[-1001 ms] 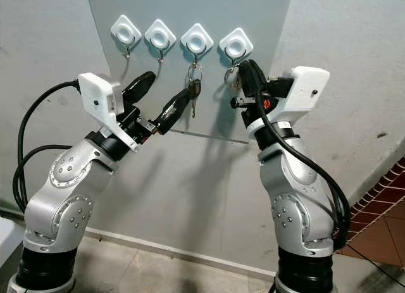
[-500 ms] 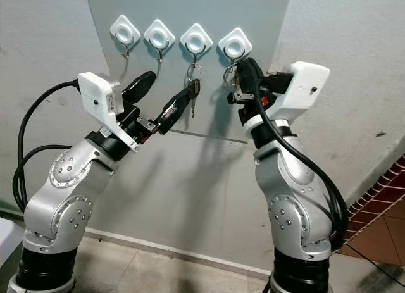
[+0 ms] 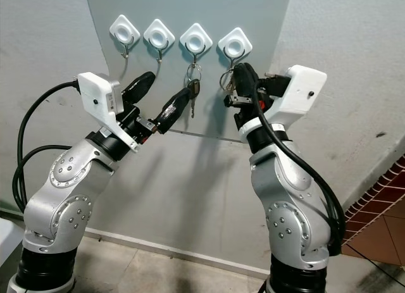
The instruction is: Hang keys on a hook
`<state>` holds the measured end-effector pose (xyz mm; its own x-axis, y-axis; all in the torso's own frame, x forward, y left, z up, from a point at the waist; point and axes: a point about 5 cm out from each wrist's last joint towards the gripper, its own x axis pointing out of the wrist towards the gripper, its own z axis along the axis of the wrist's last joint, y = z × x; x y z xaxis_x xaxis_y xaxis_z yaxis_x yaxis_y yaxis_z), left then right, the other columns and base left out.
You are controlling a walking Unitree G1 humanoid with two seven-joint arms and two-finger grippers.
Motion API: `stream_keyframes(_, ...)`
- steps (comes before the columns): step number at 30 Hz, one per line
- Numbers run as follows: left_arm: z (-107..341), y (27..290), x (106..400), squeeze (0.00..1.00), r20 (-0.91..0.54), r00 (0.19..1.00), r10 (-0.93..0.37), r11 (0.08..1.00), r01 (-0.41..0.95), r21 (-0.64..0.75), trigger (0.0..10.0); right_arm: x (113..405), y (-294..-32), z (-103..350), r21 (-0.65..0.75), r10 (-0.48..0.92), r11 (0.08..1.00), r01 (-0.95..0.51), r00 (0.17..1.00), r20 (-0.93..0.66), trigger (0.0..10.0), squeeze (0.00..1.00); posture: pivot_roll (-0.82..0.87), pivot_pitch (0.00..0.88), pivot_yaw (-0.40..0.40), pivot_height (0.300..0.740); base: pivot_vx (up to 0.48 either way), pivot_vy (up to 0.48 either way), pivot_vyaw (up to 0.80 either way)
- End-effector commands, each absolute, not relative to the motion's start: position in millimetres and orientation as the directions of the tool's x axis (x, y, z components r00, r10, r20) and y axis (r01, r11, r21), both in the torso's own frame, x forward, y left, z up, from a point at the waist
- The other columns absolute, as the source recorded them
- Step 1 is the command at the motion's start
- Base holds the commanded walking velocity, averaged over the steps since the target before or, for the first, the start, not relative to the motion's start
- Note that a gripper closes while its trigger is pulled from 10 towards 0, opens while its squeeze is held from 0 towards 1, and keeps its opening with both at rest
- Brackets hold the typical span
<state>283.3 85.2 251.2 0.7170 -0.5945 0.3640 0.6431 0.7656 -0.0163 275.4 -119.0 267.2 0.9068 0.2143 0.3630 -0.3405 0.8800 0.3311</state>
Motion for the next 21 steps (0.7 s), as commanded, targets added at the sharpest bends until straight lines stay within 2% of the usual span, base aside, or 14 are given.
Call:
stream_keyframes(1,259,85,281,0.0,0.384,0.705,-0.597,0.763,0.647,-0.002,10.0,271,-118,271,0.331,0.218,0.877,-0.348,0.903,0.371,10.0,0.0,0.01,0.016,-0.013,0.732,0.0,0.0,0.0)
stream_keyframes(21,259,85,281,0.0,0.387,0.703,-0.596,0.761,0.649,-0.005,10.0,273,-116,283,0.355,0.194,0.864,-0.356,0.888,0.417,10.0,0.0,0.01,0.014,-0.012,0.732,0.0,0.0,0.0)
